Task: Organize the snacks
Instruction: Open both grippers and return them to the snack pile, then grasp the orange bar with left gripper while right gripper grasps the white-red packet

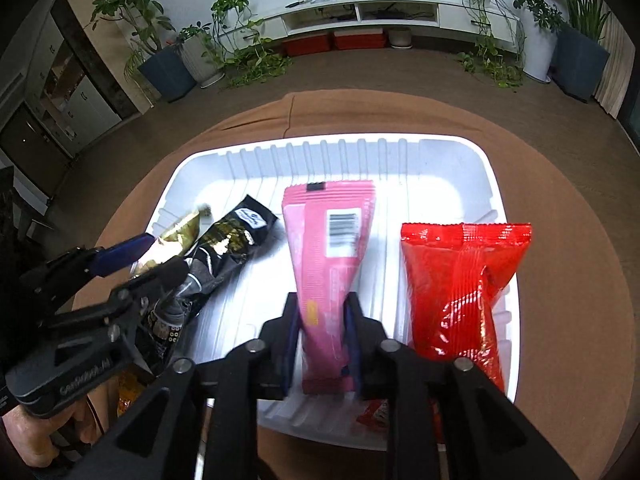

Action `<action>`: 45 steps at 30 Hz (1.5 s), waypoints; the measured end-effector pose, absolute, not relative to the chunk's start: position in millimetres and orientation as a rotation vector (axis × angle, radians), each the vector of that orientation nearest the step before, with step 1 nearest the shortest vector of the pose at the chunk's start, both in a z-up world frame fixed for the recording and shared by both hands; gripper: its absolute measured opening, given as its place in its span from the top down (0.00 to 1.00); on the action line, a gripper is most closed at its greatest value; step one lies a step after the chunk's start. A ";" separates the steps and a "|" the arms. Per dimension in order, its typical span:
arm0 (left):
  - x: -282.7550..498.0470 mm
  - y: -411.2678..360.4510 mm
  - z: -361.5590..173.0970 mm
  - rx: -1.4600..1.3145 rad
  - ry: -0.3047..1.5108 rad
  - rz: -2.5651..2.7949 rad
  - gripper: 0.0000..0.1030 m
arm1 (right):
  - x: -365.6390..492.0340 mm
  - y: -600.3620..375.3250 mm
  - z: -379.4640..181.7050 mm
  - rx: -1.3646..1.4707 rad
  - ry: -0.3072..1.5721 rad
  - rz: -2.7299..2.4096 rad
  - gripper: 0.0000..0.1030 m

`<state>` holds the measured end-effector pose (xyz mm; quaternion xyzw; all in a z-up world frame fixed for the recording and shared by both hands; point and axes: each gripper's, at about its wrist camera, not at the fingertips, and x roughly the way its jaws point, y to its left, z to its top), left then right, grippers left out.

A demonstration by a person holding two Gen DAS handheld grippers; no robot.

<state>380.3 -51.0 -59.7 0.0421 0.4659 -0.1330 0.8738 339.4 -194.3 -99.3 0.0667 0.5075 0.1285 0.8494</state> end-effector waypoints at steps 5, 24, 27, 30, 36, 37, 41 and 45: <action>370.8 -46.5 -51.6 0.081 0.958 -0.284 0.45 | 334.3 -195.9 -94.4 0.124 1.052 0.270 0.60; 211.3 16.7 -46.6 -0.035 0.962 -0.257 0.07 | 154.4 -254.1 -43.7 0.265 0.777 0.345 0.14; 190.8 19.4 -65.6 -0.064 1.003 -0.236 0.07 | 113.8 -261.1 -59.1 0.321 0.766 0.318 0.14; 177.7 20.0 -83.4 -0.059 1.038 -0.223 0.07 | 79.3 -261.1 -77.1 0.365 0.763 0.309 0.14; 179.4 20.3 -76.6 -0.013 1.000 -0.176 0.10 | 56.5 -243.3 -93.1 0.321 0.797 0.330 0.18; 181.3 19.2 -75.8 0.000 1.001 -0.176 0.13 | 56.0 -241.3 -93.4 0.310 0.798 0.330 0.19; 194.9 11.3 -74.9 0.048 1.030 -0.183 0.27 | 62.8 -234.0 -85.2 0.244 0.796 0.329 0.25; 210.1 -0.6 -78.9 0.095 1.060 -0.193 0.41 | 82.1 -225.5 -73.0 0.133 0.794 0.344 0.31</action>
